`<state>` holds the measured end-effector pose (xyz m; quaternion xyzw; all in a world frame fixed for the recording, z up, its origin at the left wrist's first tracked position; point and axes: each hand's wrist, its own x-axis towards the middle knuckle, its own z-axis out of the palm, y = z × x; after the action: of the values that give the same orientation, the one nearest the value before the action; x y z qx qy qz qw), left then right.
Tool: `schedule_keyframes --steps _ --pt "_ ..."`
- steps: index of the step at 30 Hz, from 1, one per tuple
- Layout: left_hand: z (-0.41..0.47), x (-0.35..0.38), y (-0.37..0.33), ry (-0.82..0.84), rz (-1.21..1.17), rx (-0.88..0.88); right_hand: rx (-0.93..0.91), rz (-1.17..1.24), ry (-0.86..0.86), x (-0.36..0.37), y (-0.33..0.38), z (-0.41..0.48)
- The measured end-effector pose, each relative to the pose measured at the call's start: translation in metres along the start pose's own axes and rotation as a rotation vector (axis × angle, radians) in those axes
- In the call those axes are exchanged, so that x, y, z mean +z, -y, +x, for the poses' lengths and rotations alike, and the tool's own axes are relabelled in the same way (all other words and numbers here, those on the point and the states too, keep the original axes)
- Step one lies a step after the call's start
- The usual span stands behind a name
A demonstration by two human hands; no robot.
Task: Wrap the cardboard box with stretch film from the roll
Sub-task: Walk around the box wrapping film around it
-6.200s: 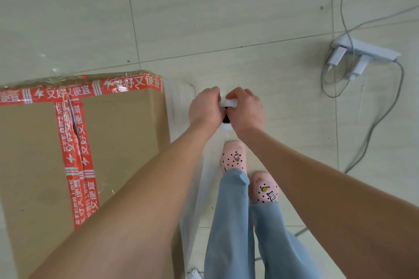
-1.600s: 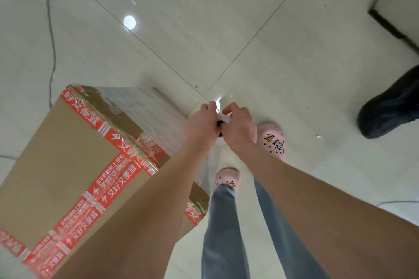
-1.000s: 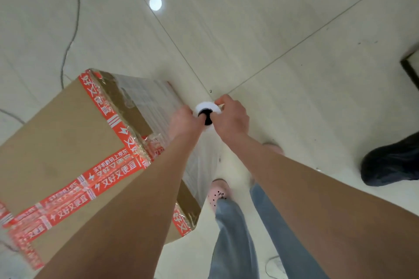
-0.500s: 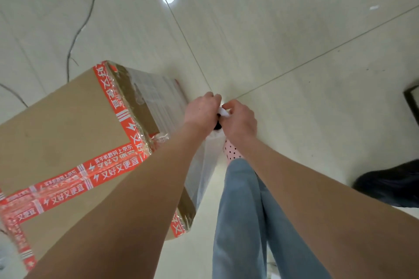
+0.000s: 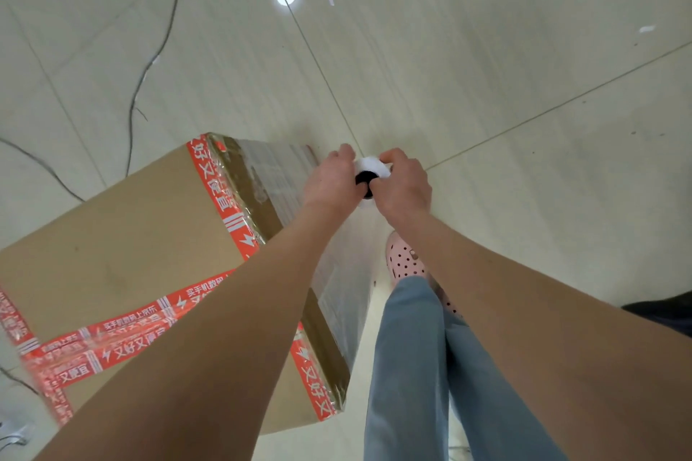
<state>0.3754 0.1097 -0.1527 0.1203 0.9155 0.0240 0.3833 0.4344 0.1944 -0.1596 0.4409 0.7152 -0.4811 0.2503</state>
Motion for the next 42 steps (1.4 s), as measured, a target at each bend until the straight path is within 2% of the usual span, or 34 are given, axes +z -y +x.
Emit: schedule_keyframes --steps 3,8,12,16,18,20,26,32,37,42 --pt "0.008 -0.004 -0.007 -0.038 0.174 0.215 -0.022 -0.032 0.005 0.003 0.003 0.002" --pt "0.021 -0.016 -0.010 -0.058 0.215 0.248 -0.044 -0.101 -0.014 -0.001 0.012 0.009" --pt "0.026 -0.022 0.001 -0.076 0.074 0.116 -0.088 -0.088 -0.035 0.001 0.025 0.013" --pt "0.028 -0.026 0.014 -0.137 -0.223 -0.121 -0.105 -0.071 -0.077 0.005 0.045 0.015" --pt "0.029 -0.030 0.020 -0.111 -0.357 -0.226 -0.096 -0.064 -0.080 0.008 0.055 0.018" --pt "0.033 -0.037 0.027 -0.049 -0.351 -0.243 -0.088 -0.070 -0.066 0.011 0.061 0.021" --pt "0.040 -0.050 0.021 -0.078 0.041 0.161 -0.107 -0.129 -0.018 0.018 0.065 0.023" --pt "0.050 -0.060 0.011 -0.110 0.150 0.195 -0.126 -0.163 -0.022 0.011 0.070 0.032" --pt "0.060 -0.072 0.017 -0.102 0.069 0.101 -0.129 -0.156 0.008 0.007 0.087 0.041" --pt "0.067 -0.085 0.035 -0.165 -0.185 -0.173 -0.144 -0.154 0.045 0.009 0.109 0.053"
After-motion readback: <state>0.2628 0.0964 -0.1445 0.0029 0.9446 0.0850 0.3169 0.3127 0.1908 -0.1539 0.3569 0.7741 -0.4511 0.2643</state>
